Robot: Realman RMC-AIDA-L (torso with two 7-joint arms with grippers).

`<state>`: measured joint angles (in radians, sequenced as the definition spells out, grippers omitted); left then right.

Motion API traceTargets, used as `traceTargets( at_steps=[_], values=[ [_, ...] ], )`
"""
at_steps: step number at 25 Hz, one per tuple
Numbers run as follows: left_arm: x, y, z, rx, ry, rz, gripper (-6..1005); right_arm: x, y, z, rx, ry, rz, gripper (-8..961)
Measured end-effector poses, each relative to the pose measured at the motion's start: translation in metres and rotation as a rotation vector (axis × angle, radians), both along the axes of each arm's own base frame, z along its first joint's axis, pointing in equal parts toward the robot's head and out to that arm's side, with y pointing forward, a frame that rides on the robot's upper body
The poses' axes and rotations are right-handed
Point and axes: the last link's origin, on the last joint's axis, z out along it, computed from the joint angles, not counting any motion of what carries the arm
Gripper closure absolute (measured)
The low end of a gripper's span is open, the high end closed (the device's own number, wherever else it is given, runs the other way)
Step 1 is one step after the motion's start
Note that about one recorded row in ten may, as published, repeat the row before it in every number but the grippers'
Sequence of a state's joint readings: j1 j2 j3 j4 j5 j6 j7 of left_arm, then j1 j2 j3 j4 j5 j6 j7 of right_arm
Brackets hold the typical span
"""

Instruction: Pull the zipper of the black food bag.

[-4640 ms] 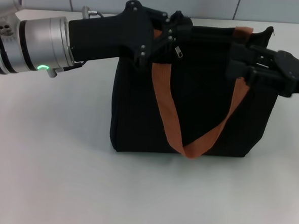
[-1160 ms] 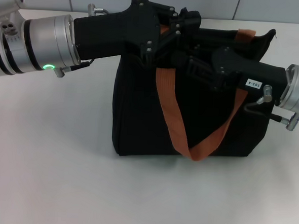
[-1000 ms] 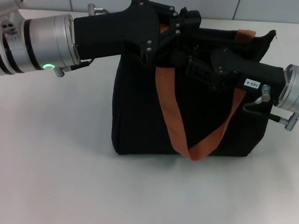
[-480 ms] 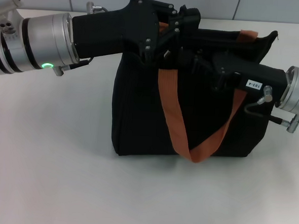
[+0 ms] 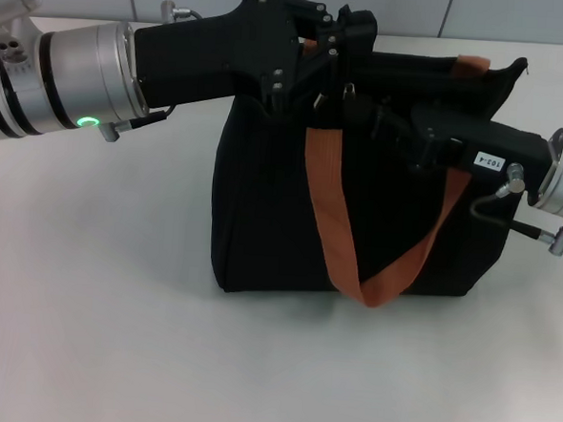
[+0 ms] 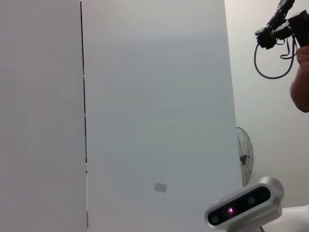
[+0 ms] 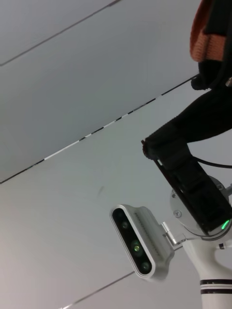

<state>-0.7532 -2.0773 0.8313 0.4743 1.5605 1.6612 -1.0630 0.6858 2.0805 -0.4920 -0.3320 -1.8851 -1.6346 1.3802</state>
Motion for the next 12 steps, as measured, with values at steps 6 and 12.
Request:
traceTargets(
  at_steps=[6, 12],
  values=[
    [-0.0007, -0.0003, 0.0002, 0.0, 0.0, 0.002, 950, 0.0031, -0.0016, 0.0057, 0.002, 0.005, -0.003, 954],
    [-0.0011, -0.0003, 0.0004, 0.002, -0.001, 0.003, 949, 0.0027, -0.0023, 0.006, -0.009, 0.005, -0.001, 954]
  ],
)
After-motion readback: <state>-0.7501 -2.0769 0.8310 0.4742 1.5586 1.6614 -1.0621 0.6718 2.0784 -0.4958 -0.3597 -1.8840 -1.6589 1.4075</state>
